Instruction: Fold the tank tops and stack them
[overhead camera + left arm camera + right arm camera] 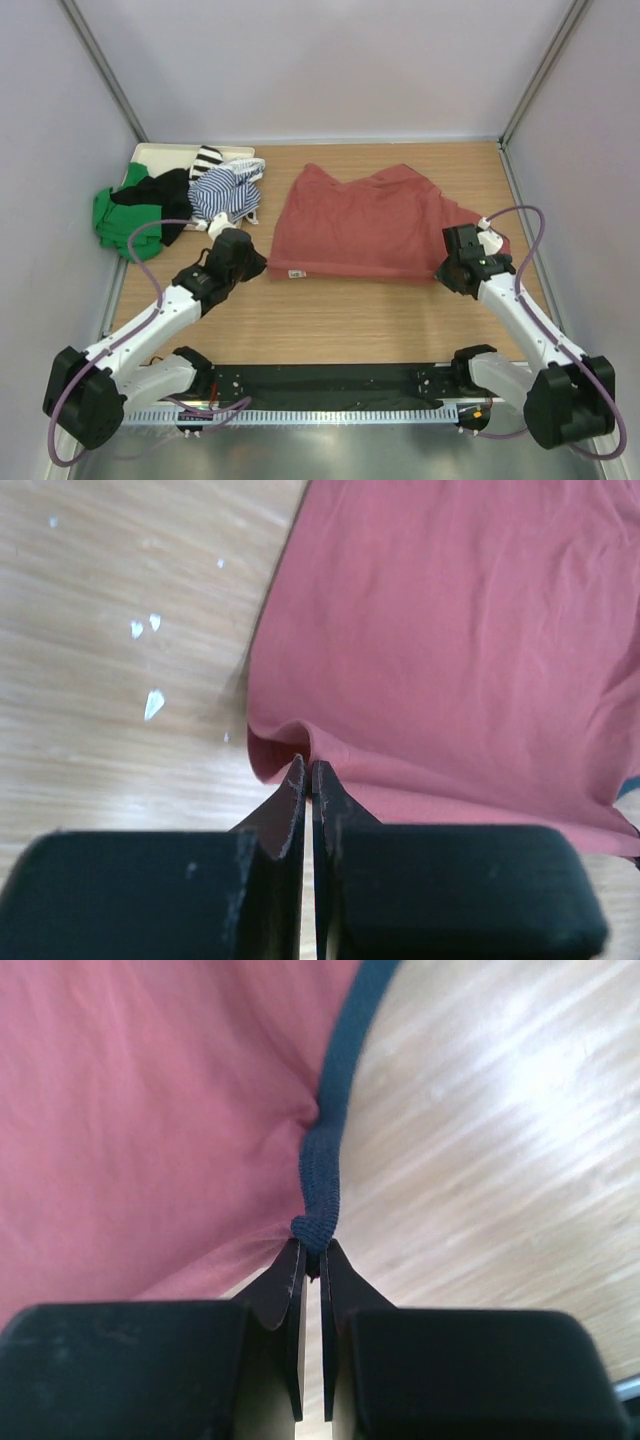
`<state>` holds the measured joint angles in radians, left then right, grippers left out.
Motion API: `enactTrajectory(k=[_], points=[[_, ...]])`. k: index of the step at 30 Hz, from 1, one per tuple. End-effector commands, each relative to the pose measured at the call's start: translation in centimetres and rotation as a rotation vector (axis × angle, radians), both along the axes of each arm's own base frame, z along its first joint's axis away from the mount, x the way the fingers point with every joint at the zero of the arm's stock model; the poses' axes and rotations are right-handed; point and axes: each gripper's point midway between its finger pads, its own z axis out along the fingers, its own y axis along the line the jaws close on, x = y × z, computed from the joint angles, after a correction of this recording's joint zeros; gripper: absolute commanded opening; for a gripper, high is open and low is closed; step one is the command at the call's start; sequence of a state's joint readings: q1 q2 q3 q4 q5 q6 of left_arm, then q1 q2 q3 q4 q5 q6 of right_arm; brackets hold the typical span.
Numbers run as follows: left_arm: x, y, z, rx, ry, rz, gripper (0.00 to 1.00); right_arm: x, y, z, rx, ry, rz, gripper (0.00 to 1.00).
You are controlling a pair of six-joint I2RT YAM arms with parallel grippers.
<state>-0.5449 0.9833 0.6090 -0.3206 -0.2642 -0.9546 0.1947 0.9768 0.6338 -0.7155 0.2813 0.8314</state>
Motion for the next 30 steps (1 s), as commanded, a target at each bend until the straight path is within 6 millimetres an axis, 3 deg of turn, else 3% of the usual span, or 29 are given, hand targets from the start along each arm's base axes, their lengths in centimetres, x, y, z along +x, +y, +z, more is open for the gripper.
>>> enactTrajectory(k=[1,3,4,5,16,21,26,29,30], points=[[2.8,1.0,1.2,0.104,-0.038,0.059,0.0,3.9,-2.0,2.7,-0.138,-0.068,-0.04,0.09],[4.2,0.6,1.8,0.116,-0.038,0.056,0.0,5.3,-1.9,3.3,-0.146,-0.068,-0.037,0.09],[4.8,0.5,0.7,0.142,-0.003,0.055,0.0,5.8,-1.9,2.6,-0.162,-0.039,-0.024,0.09],[5.7,0.1,1.4,0.141,-0.013,0.052,0.0,6.3,-1.9,2.4,-0.171,-0.031,-0.022,0.09],[12.5,-0.7,0.2,0.16,0.03,0.068,0.0,11.4,-2.7,1.9,-0.243,0.004,-0.042,0.09],[14.4,-0.7,-1.2,0.175,0.062,0.073,0.0,13.3,-3.3,1.4,-0.269,0.025,-0.051,0.09],[16.5,-1.0,-1.1,0.175,0.052,0.074,0.0,15.1,-3.9,0.8,-0.265,0.04,-0.065,0.09],[17.8,-1.8,-1.3,0.181,0.066,0.039,0.06,16.4,-4.4,0.6,-0.245,0.044,-0.072,0.16],[17.9,-2.0,-1.5,0.184,0.076,0.027,0.1,17.0,-4.4,0.7,-0.234,0.03,-0.073,0.22]])
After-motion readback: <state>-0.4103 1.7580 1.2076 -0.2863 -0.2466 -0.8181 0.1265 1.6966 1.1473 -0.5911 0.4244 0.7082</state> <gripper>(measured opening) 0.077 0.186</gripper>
